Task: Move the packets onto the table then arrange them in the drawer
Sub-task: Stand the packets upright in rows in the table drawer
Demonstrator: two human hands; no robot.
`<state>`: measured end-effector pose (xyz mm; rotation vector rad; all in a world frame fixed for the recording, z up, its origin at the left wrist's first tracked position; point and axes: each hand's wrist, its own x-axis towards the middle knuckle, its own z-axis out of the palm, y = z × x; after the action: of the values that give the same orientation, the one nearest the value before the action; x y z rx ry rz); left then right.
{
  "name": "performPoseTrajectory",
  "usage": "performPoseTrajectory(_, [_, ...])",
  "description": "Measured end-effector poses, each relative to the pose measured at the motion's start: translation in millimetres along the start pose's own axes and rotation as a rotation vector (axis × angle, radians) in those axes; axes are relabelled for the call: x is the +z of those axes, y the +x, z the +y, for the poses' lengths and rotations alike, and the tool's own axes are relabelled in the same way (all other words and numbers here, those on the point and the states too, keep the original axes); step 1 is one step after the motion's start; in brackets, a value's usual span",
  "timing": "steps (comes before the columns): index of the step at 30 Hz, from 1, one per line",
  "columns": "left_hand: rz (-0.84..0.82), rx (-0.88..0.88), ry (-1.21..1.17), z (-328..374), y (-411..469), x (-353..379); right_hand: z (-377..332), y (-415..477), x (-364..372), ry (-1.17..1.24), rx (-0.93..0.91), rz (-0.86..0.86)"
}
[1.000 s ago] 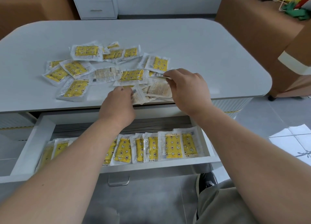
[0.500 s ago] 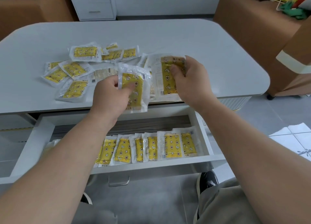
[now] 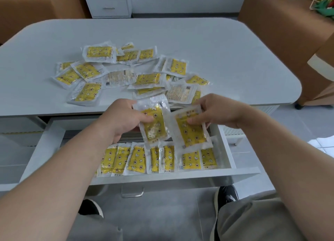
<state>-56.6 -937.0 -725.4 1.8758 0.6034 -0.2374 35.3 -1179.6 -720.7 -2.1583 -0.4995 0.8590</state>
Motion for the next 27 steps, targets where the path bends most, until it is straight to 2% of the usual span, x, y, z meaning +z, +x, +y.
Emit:
performPoseTrajectory(4, [-0.093, -0.068, 0.186, -11, 10, 3, 16, 15, 25, -0.458, 0.090, -0.084])
performPoseTrajectory(5, [-0.119, -0.072, 0.218, -12, 11, 5, 21, 21, 33, -0.510, 0.097, -0.093])
performPoseTrajectory(13, [-0.261, -0.105, 0.321, -8, 23, 7, 43, 59, 77, -0.457, 0.122, -0.149])
performPoseTrajectory(18, [-0.311, -0.126, 0.334, -22, 36, 10, 49, 72, 95, -0.846, 0.111, -0.130])
performPoseTrajectory(27, [-0.409, -0.273, 0.325, -53, 55, 23, 38, 69, 85, -0.974, 0.108, -0.122])
